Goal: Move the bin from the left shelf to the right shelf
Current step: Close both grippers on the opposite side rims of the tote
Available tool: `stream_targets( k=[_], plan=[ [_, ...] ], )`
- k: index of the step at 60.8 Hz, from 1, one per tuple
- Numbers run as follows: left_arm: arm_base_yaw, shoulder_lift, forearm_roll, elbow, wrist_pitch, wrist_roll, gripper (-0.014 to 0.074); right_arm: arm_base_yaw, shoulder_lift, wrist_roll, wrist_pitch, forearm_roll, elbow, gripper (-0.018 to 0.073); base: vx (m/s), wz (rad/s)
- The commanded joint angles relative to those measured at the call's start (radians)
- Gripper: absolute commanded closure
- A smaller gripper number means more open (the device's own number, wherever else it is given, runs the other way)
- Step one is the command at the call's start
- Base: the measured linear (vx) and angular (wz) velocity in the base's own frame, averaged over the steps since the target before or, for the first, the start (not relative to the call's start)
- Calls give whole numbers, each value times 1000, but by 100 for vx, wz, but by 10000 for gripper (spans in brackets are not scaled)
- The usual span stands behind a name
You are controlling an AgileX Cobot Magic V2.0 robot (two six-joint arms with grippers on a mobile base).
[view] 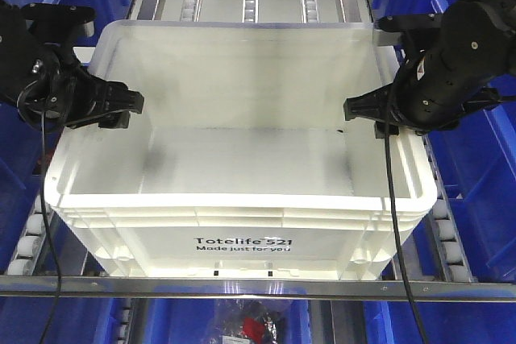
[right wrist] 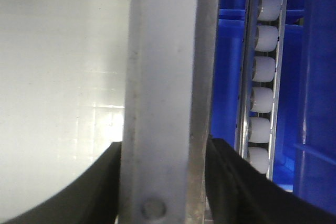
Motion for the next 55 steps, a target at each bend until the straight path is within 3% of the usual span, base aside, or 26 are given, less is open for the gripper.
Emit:
stream_targets(
  k=[1,26,55],
  plan=[
    [-7,-37,7,-34,-35,-10,165,-6,-35,1,-25,-10,-31,291,0,0],
    [-7,-37,7,-34,-35,-10,426,-6,-35,1,-24,-10,-31,397,0,0],
    [-7,-50,8,-34,-37,-9,471,-3,-54,-10,-34,-14,-31,398,0,0]
  ],
)
